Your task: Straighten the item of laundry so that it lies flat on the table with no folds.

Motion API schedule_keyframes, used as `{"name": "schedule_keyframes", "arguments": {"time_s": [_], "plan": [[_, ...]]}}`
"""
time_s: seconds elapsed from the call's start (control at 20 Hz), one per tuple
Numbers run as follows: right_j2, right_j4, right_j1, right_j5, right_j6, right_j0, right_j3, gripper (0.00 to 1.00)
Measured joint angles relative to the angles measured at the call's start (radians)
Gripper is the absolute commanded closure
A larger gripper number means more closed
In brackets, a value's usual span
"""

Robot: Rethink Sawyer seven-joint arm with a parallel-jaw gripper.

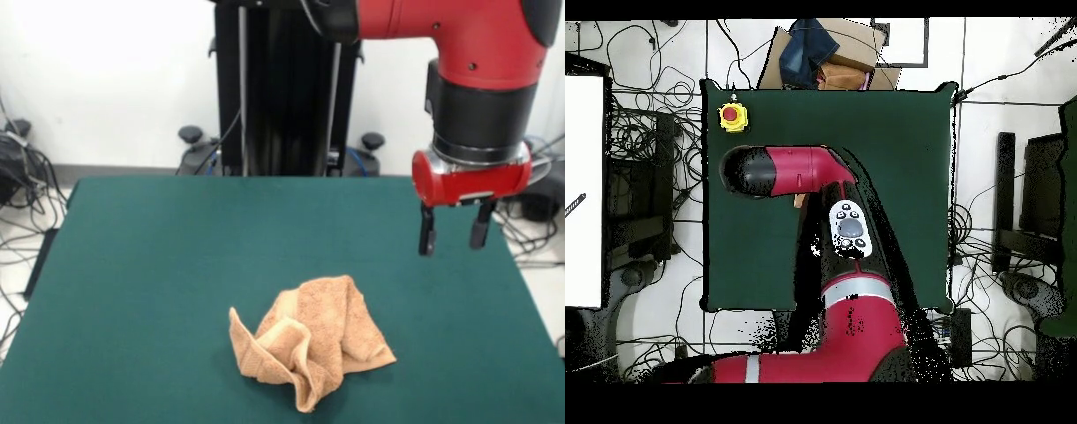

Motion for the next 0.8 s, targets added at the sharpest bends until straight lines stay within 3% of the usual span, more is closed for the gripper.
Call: {"name": "schedule_keyframes", "arguments": {"time_s": [0.8], "plan": [[0.000, -0.121, -0.047, 0.020, 0.000, -0.043, -0.002, 0.00]]}}
